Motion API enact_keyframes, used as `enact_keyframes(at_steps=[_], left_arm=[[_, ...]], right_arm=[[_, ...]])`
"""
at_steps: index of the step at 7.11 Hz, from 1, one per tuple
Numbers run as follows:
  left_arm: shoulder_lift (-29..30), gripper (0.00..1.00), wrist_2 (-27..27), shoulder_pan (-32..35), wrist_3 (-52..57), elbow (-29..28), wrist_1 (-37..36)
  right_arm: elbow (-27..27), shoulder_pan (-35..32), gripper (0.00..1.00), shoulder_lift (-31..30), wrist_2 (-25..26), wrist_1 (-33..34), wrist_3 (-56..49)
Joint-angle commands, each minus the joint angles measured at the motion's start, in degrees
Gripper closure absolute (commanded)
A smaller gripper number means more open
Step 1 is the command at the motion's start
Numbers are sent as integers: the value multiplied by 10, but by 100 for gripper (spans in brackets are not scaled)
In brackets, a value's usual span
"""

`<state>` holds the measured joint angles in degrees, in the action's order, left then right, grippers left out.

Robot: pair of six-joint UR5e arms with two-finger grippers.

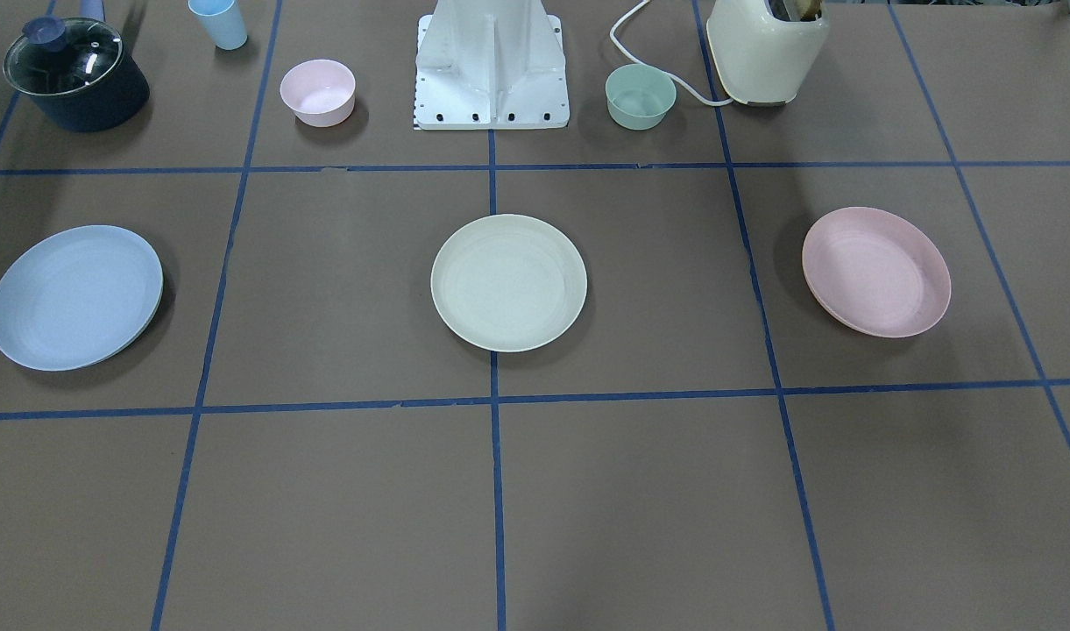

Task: Stack three plates with pink and blue
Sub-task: 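Move the left gripper toward the pink plate's rim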

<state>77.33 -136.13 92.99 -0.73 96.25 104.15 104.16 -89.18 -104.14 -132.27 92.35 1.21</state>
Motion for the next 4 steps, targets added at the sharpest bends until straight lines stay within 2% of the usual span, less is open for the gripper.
enact_keyframes(at_steps=[1,3,4], left_arm=[[-3,0,1,0,0,-37,114],[-5,0,-1,0,0,-44,164],[-9,0,4,1,15,-49,217]], right_arm=[[1,0,0,2,0,-1,0],[8,0,0,4,-3,-2,-1],[17,0,0,13,-5,-2,0]])
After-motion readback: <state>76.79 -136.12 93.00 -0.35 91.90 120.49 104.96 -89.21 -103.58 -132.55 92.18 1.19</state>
